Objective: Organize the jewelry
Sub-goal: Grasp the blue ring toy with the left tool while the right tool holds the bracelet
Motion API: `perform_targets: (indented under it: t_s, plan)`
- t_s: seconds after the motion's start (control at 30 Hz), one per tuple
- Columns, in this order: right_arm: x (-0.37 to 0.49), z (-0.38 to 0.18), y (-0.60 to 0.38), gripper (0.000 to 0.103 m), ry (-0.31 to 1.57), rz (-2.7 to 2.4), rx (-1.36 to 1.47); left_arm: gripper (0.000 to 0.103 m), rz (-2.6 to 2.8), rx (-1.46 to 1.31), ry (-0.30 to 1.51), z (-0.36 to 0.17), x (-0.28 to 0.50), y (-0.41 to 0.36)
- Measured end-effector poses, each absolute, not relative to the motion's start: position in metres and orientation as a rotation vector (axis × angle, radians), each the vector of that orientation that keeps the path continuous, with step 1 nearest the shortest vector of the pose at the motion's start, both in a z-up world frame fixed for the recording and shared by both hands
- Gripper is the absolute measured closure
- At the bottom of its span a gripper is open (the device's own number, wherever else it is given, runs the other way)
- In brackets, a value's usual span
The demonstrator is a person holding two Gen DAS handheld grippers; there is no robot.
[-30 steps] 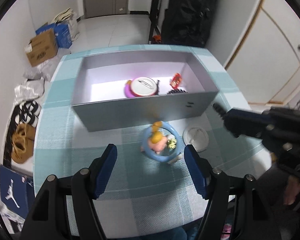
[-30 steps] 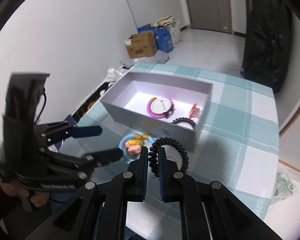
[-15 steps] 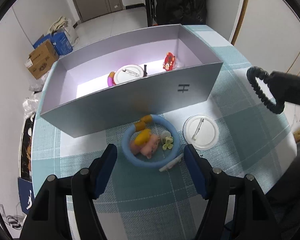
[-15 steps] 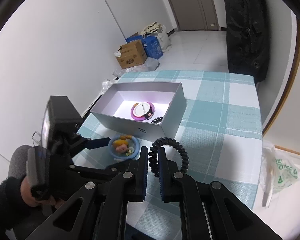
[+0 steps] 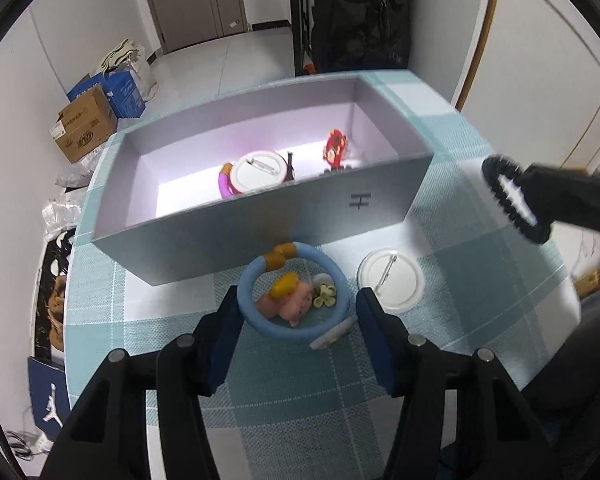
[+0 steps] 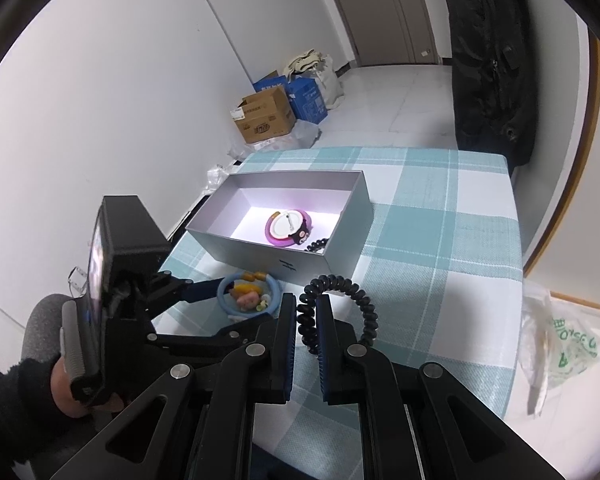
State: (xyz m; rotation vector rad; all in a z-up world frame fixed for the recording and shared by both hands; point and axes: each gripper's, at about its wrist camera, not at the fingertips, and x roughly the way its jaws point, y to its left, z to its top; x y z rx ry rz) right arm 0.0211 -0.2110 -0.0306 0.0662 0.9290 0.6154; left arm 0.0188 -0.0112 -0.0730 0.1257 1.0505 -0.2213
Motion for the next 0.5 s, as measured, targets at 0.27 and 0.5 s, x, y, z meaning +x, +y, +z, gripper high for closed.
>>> perform_targets:
  t_s: [0.27, 0.5]
  plan:
    - [0.024, -0.028, -0.205, 0.094, 0.922, 0.622, 0.075, 0.085, -0.244, 0.029, 1.015, -0.056, 0.022, -0.005]
    - [0.031, -0.032, -0.194, 0.094, 0.938, 0.628, 0.069, 0.091, -0.28, -0.032, 1.013, -0.054, 0.027, 0.003]
